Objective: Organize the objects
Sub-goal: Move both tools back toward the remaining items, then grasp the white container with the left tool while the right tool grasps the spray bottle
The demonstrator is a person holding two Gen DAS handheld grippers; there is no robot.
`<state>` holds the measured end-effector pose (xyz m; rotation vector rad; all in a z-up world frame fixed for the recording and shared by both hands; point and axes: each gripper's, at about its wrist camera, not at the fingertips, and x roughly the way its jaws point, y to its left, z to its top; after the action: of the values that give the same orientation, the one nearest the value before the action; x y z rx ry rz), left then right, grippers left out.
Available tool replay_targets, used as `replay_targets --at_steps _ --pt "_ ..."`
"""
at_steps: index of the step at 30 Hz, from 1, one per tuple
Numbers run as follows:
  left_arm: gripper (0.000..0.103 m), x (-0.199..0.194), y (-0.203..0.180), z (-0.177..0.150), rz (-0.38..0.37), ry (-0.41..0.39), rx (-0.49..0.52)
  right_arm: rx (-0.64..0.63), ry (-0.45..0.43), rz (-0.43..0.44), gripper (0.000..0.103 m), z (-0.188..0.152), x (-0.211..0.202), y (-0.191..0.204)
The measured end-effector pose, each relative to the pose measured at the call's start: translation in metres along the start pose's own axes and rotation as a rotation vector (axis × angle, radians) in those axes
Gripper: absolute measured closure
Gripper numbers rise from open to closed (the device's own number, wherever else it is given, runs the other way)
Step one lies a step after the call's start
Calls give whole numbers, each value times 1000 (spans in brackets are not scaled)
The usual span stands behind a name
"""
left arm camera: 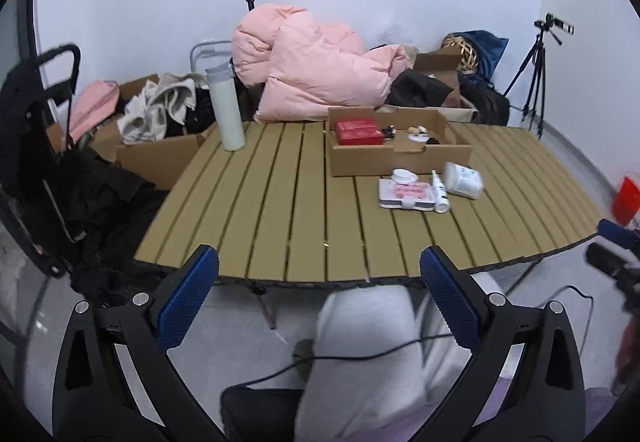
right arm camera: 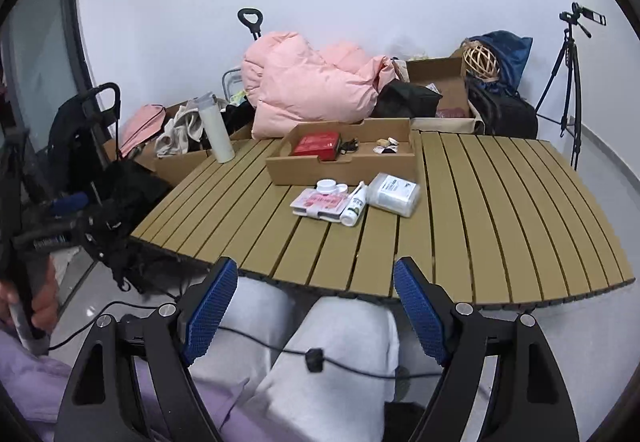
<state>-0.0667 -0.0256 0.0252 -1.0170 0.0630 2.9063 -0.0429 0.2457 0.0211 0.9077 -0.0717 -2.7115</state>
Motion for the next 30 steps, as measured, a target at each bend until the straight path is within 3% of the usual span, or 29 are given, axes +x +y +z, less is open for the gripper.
replay_targets --at_steps 3,7,11,14,16,20,23,24,27,30 --pt "3 1 5 -8 5 15 -13 -94 37 -34 19 -1 8 18" --pt "0 24 8 -16 24 88 -24 -96 48 -7 19 -12 15 23" --pt "0 54 1 -25 5 154 -15 -143 63 -91 19 -23 23 24" --pt "0 85 -6 -21 -92 187 1 -150 65 -88 19 -28 38 18" --pt "0 115 -8 -9 -199 186 -4 -133 121 -66 19 -25 61 7" --pt "0 180 -19 25 -262 229 -23 -86 203 -51 19 -11 108 -13" --pt "0 223 -39 51 -364 222 -24 -40 199 -63 19 6 135 -29" --pt "2 240 -54 60 -373 215 19 -16 200 -57 19 12 144 -34" --pt "15 281 -96 75 -308 210 191 73 199 -11 19 28 180 -50" --pt "19 315 -122 78 -328 217 273 129 233 -3 20 34 224 -60"
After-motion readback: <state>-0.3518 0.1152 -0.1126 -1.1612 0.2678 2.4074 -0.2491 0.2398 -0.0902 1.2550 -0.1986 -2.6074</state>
